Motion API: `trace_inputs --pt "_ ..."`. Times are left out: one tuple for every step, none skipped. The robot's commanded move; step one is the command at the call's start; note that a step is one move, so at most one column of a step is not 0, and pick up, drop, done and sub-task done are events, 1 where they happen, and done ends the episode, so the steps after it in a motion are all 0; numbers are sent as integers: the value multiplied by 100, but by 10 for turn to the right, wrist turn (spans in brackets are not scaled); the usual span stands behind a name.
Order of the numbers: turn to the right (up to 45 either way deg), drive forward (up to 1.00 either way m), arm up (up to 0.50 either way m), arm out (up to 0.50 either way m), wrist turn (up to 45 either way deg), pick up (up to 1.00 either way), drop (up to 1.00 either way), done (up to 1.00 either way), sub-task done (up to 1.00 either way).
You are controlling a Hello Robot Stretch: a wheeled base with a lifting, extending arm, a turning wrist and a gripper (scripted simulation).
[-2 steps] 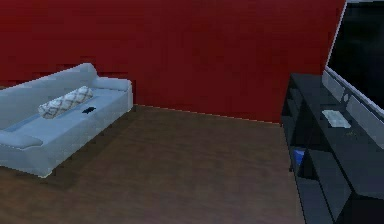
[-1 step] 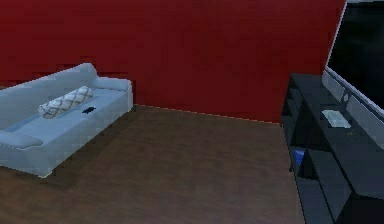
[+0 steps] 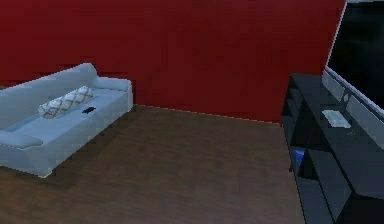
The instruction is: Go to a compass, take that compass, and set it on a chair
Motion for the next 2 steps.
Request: trace_inputs --pt "450 0 0 0 0 0 0 0 0" --pt "450 0 0 0 0 0 0 0 0"
